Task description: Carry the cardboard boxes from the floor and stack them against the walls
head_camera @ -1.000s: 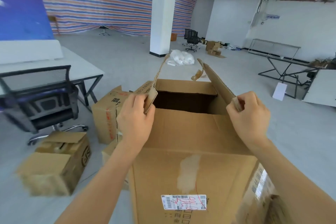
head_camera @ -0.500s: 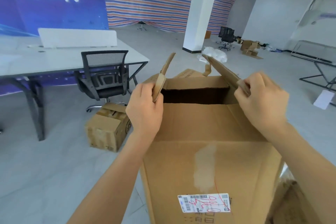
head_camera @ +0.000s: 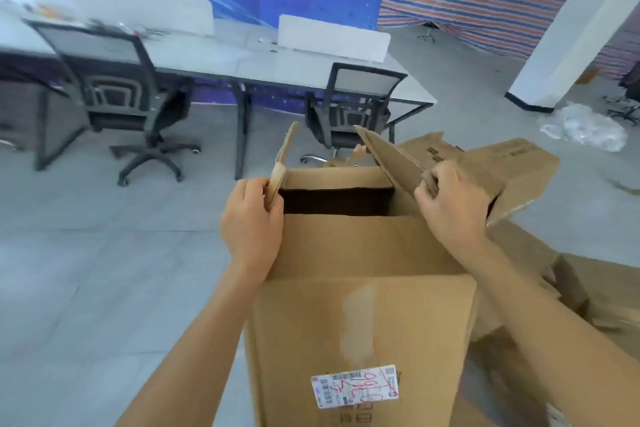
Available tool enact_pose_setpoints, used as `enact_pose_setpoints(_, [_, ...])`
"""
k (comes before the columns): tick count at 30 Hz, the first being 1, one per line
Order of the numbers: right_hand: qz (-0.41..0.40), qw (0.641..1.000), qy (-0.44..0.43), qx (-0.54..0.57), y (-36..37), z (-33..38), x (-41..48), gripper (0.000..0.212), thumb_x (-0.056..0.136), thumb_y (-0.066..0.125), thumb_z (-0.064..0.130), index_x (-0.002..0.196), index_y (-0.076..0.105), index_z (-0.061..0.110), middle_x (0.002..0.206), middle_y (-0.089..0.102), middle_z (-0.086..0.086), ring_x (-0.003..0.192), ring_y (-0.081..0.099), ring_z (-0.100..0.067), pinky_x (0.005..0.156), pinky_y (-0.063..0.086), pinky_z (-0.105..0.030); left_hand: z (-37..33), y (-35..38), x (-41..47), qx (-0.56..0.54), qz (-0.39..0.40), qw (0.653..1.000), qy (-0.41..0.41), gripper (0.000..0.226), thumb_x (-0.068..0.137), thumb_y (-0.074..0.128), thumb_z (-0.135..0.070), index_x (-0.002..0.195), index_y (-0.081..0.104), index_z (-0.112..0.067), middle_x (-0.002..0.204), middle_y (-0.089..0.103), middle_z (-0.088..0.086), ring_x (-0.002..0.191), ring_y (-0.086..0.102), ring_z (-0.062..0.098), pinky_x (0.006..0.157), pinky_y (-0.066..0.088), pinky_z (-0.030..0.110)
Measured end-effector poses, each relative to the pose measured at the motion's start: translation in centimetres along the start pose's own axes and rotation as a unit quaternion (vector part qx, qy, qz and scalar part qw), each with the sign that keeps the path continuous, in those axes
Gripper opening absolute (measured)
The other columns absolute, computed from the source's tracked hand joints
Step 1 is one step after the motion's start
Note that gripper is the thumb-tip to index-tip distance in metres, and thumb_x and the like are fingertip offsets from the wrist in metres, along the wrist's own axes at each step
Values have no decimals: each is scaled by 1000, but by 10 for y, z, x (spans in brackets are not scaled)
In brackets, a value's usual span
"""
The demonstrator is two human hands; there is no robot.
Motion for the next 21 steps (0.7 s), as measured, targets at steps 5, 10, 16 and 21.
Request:
enact_pose_setpoints(5, [60, 994, 0, 87, 57, 45, 10, 23, 87, 51, 8, 71, 34, 12, 69, 40, -5, 64, 38, -22, 55, 24, -32, 56, -45, -5, 78, -62, 993, -70, 12, 85, 57, -2, 95, 62, 0, 94, 61, 13, 82, 55, 30, 65, 28, 30])
enact_pose_setpoints(10, [125, 981, -14, 150, 118, 70, 22, 29, 85, 53, 12, 66, 31, 16, 58, 33, 3, 53, 34, -18, 50, 20, -32, 92, -76, -9, 156, -115, 974, -115, 10, 85, 57, -2, 94, 61, 0, 93, 61, 14, 83, 57, 33, 64, 29, 31])
enact_pose_setpoints(16, [226, 937, -115, 241, 172, 117, 40, 22, 85, 51, 8, 70, 36, 12, 66, 42, -4, 58, 37, -20, 49, 24, -30, 101, -99, -16, 234, -225, 927, -187, 10, 86, 56, 0, 93, 61, 4, 94, 61, 19, 82, 57, 35, 65, 29, 32])
enact_pose_setpoints(21, [275, 894, -217, 278, 202, 157, 50, 26, 84, 51, 7, 67, 34, 14, 61, 37, 2, 54, 33, -16, 47, 21, -22, 97, -115, -35, 276, -312, 870, -264, 9, 89, 52, -2, 92, 60, 2, 95, 59, 16, 80, 53, 32, 67, 30, 32])
Point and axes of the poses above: each hand's wrist, its own x-axis towards the middle knuckle, its own y-axis out of the palm, z = x × y, the point moved 3 cm from there along x, towards the middle knuckle
